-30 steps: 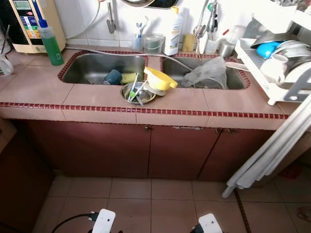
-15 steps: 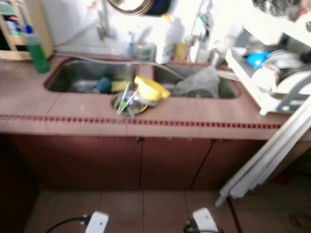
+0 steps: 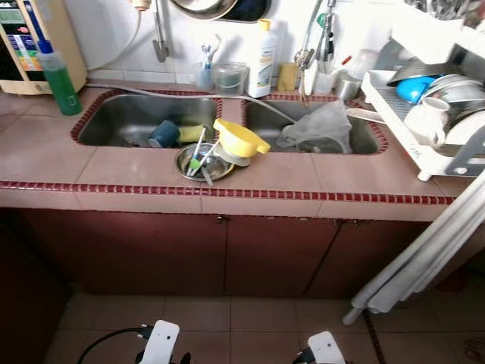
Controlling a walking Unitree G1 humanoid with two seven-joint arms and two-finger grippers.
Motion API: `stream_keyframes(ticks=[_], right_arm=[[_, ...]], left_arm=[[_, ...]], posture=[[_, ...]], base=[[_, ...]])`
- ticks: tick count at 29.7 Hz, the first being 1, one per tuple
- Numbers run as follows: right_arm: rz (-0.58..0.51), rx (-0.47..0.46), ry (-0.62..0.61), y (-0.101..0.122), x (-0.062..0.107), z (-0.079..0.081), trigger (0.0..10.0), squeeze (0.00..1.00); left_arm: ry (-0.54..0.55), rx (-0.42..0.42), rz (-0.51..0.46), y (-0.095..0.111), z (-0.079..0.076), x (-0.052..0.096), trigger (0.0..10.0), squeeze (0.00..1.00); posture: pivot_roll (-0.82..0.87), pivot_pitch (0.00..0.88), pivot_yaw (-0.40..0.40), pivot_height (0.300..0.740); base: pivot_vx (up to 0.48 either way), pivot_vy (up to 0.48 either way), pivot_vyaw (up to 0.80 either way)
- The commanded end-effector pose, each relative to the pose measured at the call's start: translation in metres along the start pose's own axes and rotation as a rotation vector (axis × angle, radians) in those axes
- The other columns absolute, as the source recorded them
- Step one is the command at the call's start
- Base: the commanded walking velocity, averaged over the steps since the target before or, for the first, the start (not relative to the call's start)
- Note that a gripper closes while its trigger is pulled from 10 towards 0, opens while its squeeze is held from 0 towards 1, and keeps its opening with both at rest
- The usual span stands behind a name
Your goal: Kitchen organization
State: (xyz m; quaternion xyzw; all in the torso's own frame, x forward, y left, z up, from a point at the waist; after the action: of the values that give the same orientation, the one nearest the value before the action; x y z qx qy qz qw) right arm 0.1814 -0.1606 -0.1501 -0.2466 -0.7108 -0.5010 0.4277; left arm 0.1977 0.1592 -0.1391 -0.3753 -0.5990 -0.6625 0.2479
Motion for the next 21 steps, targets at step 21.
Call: stream_keyframes(ticks=[21], right_arm=[[-0.002,0.006,0.008,0.004,-0.001,0.001,10.0,0.0]], left_arm=[[0.002,0.027,0.06,-0.019,-0.01,0.002,10.0,0.0]], posture=[[0.07,0.0,-0.042,0.74]], base=[[0.0,0.0,0.0]])
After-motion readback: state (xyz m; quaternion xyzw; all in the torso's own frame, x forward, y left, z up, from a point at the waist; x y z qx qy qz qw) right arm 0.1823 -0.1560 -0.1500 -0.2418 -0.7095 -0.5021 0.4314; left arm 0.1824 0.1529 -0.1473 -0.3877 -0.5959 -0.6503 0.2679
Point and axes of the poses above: a point about 5 cm out from each wrist's last joint towards the gripper, its own x axis pointing back from the gripper into the wrist, its own y axis along the axis of the wrist's last joint, z = x × y, the point moved 6 cm from there along -x, pointing out of the wrist towards the gripper, and after that the axes turned 4 degrees about x, right-handed, at the moved point
